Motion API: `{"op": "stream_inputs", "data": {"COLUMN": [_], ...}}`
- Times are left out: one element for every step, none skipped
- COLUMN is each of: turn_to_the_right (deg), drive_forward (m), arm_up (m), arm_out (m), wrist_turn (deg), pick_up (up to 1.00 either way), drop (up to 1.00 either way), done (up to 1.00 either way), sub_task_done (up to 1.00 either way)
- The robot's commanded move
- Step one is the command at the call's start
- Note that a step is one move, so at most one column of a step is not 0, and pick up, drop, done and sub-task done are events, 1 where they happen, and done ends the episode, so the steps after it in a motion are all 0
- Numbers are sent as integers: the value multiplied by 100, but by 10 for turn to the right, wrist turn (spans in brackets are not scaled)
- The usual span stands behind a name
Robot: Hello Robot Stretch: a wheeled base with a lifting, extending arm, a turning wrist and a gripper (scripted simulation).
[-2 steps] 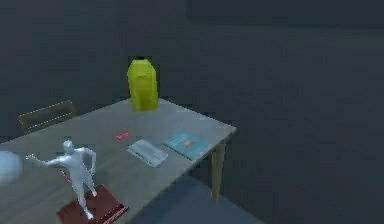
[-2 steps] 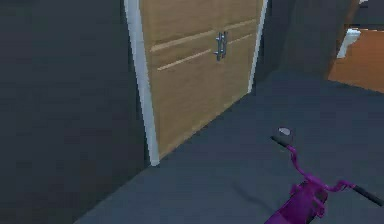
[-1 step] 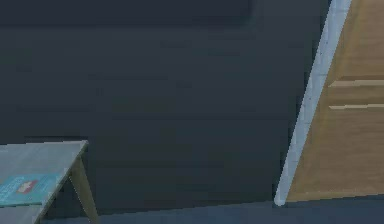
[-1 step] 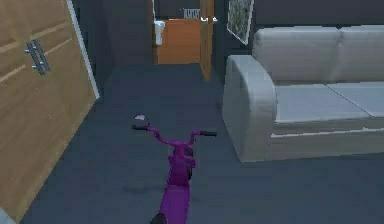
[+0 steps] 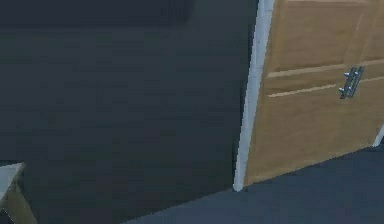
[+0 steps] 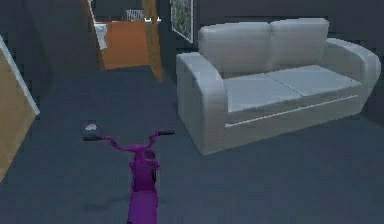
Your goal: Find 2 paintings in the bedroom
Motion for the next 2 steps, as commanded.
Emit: {"op": "stream_inputs", "data": {"turn_to_the_right": [30, 0], "drive_forward": [0, 35], "arm_up": [0, 0], "arm_out": [0, 0], "wrist_turn": [0, 0], "pick_up": [0, 0], "drop": [0, 0], "done": [0, 0], "sub_task_done": [0, 0]}}
